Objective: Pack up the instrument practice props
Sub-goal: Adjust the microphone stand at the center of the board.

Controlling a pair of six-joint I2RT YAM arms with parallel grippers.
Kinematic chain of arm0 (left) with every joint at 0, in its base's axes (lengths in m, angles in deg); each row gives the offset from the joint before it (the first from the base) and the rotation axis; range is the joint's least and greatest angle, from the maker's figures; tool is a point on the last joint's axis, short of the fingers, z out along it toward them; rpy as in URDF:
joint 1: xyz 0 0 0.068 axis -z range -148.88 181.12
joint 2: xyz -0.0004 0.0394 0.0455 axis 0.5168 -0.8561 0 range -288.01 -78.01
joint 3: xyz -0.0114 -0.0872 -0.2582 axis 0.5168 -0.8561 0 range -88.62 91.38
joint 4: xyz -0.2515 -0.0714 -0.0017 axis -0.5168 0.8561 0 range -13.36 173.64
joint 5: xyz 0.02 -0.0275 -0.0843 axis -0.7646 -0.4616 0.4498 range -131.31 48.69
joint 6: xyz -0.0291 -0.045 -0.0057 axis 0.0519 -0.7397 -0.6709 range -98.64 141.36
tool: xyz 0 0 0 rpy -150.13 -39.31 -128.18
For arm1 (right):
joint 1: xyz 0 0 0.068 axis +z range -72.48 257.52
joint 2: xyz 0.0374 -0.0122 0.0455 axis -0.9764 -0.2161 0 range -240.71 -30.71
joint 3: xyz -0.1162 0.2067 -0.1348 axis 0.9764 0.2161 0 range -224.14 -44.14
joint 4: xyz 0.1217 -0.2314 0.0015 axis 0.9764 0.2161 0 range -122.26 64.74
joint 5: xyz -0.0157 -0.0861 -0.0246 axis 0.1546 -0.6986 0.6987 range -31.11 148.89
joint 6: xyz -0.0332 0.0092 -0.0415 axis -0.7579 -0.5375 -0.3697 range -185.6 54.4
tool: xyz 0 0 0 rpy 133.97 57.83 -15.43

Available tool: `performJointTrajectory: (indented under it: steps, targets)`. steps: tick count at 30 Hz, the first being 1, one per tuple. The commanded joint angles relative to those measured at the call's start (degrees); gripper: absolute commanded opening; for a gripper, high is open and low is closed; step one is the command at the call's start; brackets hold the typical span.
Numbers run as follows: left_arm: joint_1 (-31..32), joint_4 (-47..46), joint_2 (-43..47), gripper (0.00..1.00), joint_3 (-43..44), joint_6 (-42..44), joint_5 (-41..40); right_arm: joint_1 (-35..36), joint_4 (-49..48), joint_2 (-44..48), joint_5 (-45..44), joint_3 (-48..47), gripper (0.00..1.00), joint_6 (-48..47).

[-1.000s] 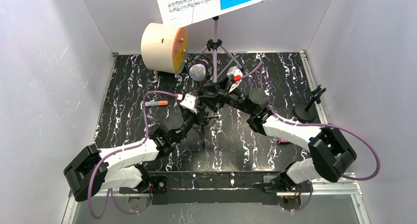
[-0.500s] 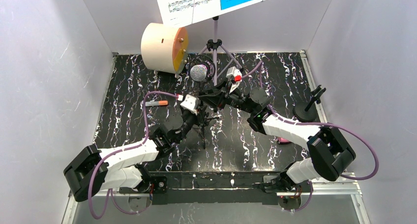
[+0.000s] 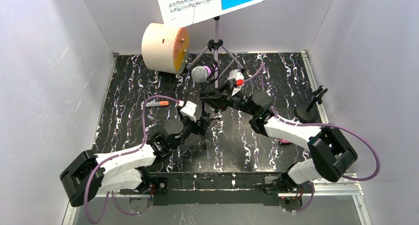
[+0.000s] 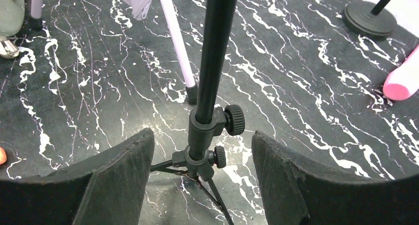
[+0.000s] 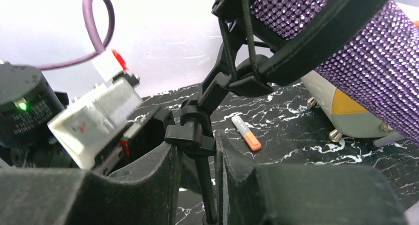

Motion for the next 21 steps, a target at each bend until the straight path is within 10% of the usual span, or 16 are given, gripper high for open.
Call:
performJointTrajectory:
  steps: [1,21]
  targets:
    - [0.22,-0.50,4.04,0.71,-1.29,-1.10,-2.72,-0.50,-1.15,-1.16,-0.73,2.49,0.01,-3.58]
    - [0.23,-7.48,13.01,0.74,-8.02,-2.18,-8.80,-0.41,-6.25,-10.01,3.68,7.43,0.01,-7.70]
